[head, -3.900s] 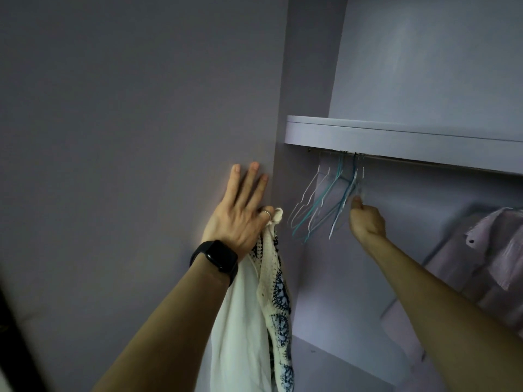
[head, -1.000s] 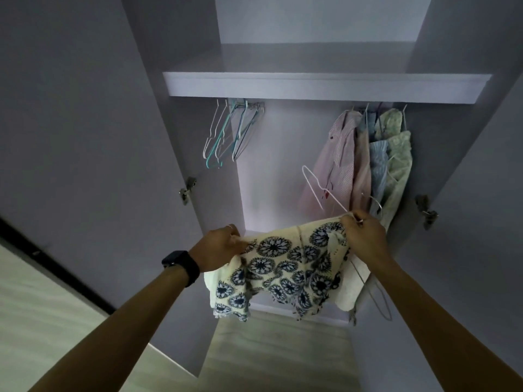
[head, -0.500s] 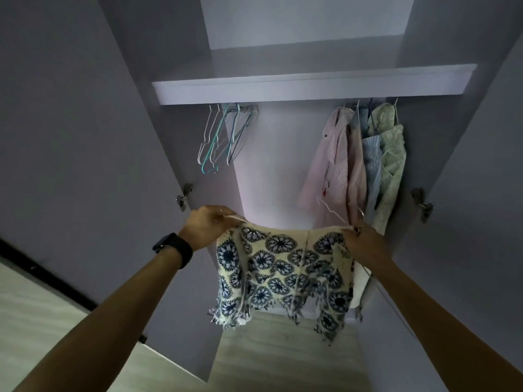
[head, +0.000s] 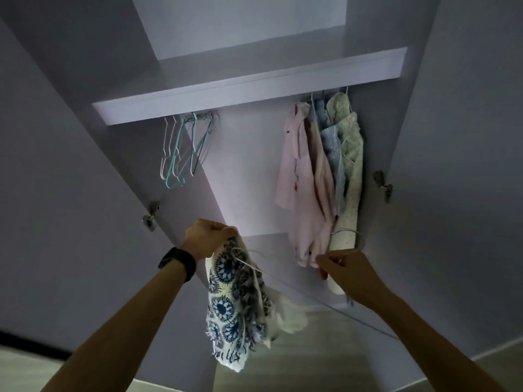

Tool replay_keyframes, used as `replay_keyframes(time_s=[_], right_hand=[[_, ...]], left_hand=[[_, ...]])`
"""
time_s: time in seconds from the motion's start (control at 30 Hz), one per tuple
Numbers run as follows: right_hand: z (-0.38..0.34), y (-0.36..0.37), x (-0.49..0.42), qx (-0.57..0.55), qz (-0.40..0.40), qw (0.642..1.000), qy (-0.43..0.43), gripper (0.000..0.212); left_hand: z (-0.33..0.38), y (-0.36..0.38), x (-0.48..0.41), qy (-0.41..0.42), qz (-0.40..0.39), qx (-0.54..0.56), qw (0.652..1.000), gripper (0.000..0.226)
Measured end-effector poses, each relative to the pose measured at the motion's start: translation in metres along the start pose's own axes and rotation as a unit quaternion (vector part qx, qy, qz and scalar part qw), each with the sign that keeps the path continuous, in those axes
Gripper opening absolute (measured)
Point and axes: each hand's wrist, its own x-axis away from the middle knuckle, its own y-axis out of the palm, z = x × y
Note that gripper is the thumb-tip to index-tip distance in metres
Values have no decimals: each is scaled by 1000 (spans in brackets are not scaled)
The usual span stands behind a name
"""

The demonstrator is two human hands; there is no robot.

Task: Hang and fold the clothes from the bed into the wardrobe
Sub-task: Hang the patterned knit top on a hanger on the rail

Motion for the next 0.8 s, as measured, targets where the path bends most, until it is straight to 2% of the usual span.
replay_keyframes(time_s=[0.1,0.23,0.3,0.33,0.43,0.5,0.53,0.57,0.67,0.7,0.8], right_hand=[[-7,11,1,35,-14,999,-36,43],[-30,30,-13,73,-50,994,-57,44],[-42,38,-22,39,-45,997,-42,45],[-45,38,-26,-11,-28,999,-30,43],[-50,33,-32,-125,11,991,-34,45],[-57,29,-33,-116,-6,991,-71,49],[-61,26,-34,-100,-13,991,-87,48],[-65,24,-36,-87,-12,991,-97,47],[-74,14,-44,-97,20,989,-108,35],[-74,9,-46,-95,33,988,-114,32],[-67,0,-44,-51,118,979,-159,8]], left_hand=[[22,15,14,51,-32,8,998,17],[52,32,44,114,-81,76,987,7],[58,36,58,177,-88,52,979,3],[58,36,64,227,-76,-2,971,4],[55,28,73,313,-3,-198,929,35],[62,20,74,359,116,-274,885,36],[69,18,71,388,139,-293,862,33],[76,16,67,413,127,-306,848,29],[93,14,52,410,-34,-255,875,25],[97,15,47,408,-59,-257,874,27],[102,21,35,412,-59,-288,862,29]])
